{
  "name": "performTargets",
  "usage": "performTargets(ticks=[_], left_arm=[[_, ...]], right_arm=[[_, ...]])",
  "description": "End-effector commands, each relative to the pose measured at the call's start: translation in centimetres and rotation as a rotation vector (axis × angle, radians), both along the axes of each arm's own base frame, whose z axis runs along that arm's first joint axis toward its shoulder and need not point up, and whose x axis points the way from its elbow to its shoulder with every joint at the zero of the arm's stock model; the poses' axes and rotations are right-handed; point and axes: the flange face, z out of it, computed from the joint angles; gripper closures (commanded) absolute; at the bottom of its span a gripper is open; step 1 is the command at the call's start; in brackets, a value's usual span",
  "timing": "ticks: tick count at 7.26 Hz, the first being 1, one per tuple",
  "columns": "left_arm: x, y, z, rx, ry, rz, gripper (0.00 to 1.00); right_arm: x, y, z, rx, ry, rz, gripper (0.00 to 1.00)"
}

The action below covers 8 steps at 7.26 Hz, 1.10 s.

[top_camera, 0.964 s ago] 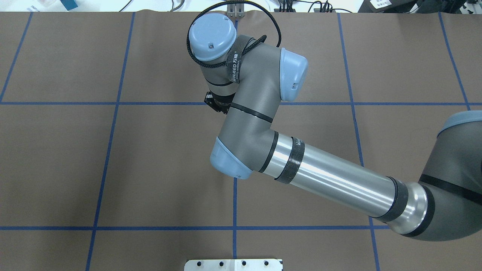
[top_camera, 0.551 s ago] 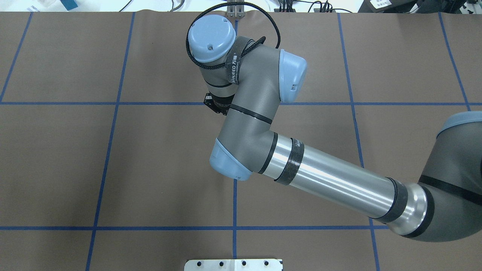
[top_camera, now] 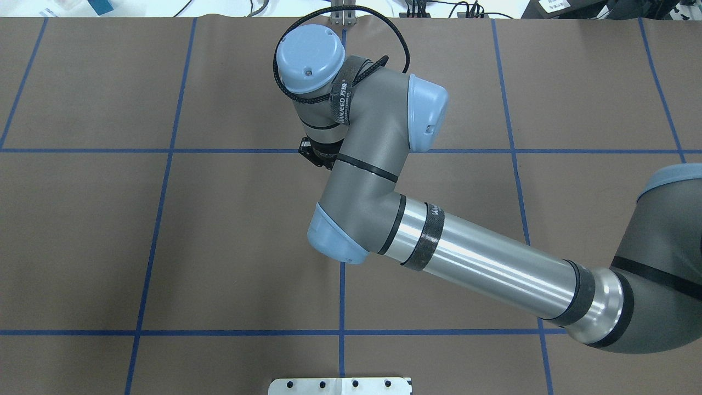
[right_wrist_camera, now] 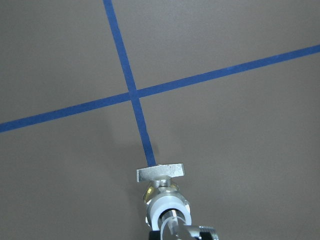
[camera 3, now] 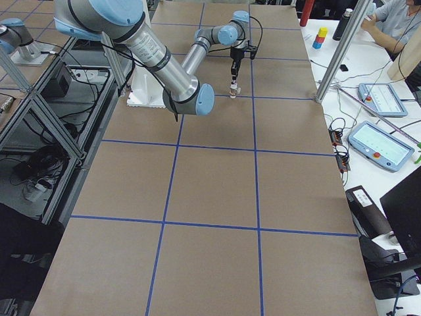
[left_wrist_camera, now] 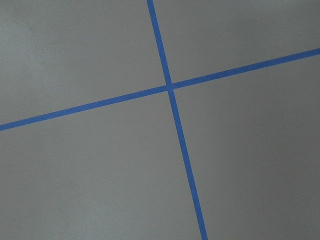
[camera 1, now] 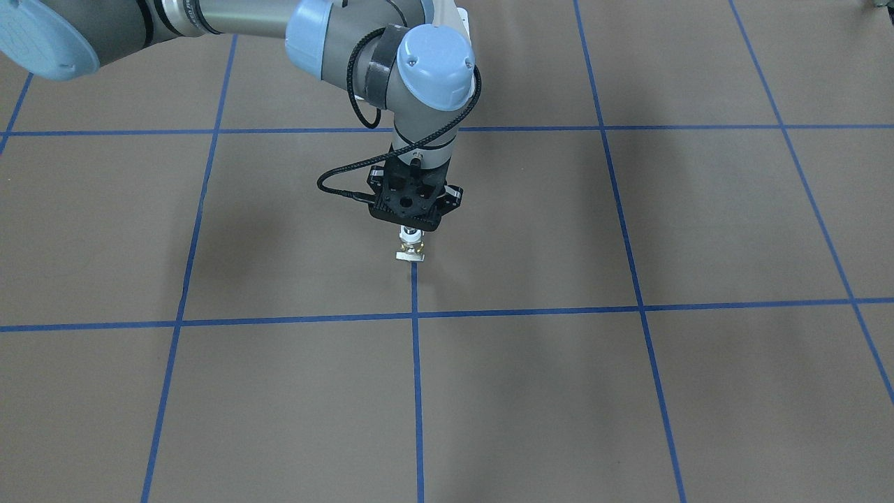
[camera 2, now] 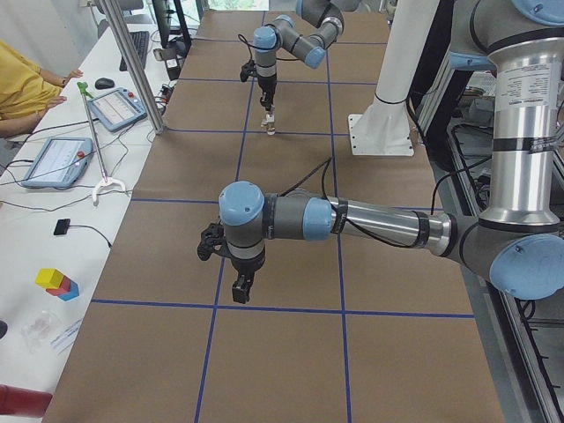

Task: Assemble PPR valve and pipe with both arms
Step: 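Press the fitting down onto the valve top with the right gripper, then open the right gripper and lift it away from the valve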

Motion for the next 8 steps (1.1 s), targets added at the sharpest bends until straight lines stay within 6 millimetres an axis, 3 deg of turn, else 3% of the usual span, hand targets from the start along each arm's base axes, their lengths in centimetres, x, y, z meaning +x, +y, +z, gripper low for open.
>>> performTargets(ticks=[1, 2, 3, 5, 7, 8], left_arm=[[0.0, 0.0, 0.0, 0.0, 0.0, 0.0, 0.0], [0.0, 0.0, 0.0, 0.0, 0.0, 0.0, 0.0], [0.0, 0.0, 0.0, 0.0, 0.002, 0.0, 0.0], [0.0, 0.0, 0.0, 0.0, 0.0, 0.0, 0.0], [-0.1, 0.1, 0.1, -0.006, 0.002, -0.003, 0.0], [-0.1, 0.2, 0.9, -0.031, 0.001, -0.009, 0.0]], right_arm=[[-0.1, -0.1, 1.1, 0.018, -0.028, 0.001, 0.5], [-0.1, -0.1, 2.6, 0.031, -0.046, 0.001, 0.25], [-0.1, -0.1, 2.3, 0.035, -0.05, 0.0, 0.01], [0.4, 0.0, 1.4, 0.043, -0.064, 0.001, 0.01], [3.4, -1.6, -0.1, 0.063, -0.093, 0.026, 0.01], [6.4, -4.1, 0.1, 0.082, -0.091, 0.039, 0.01]])
